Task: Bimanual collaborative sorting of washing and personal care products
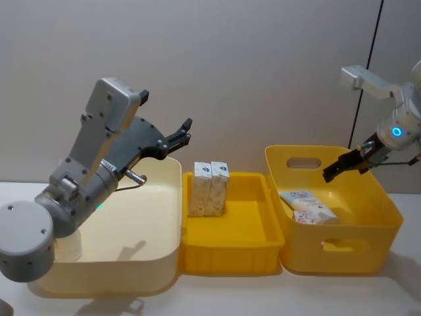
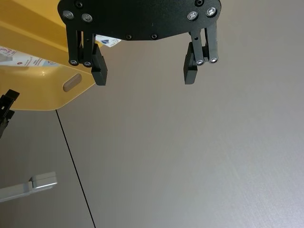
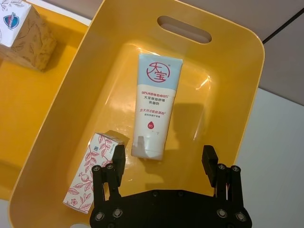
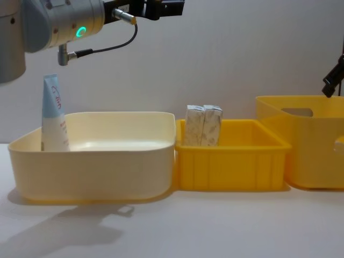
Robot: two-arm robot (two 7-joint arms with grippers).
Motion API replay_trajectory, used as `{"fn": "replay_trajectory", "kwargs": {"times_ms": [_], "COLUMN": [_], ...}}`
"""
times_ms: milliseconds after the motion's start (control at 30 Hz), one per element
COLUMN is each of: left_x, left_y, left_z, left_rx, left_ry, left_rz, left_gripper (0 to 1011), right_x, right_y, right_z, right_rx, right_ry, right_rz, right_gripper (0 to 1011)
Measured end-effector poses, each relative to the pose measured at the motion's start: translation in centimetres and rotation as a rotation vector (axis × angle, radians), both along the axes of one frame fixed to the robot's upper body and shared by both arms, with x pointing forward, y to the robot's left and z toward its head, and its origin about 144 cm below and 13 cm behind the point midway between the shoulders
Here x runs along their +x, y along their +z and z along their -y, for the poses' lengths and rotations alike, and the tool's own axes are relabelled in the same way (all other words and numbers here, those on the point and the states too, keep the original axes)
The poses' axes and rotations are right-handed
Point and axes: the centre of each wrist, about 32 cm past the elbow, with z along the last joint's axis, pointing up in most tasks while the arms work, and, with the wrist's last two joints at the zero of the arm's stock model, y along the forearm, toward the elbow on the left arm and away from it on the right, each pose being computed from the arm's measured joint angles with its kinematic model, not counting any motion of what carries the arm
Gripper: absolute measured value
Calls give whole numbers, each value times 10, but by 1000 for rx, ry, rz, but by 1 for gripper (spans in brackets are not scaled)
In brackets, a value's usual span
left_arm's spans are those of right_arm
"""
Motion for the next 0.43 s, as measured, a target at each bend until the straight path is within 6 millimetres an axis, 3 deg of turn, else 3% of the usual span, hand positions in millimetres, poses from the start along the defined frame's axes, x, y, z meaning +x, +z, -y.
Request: {"fn": "replay_trajectory", "kwargs": {"times_ms": [433], "left_x": [0], "left_y": [0], "left_z": [0], "left_rx": [0], "left_ry": [0], "left_rz": [0], "left_gripper": [1003], "right_x": [0], "right_y": [0], "right_z": [0], "right_rx": [0], "right_ry": [0], "right_rz": [0], "right_gripper": [1001]}}
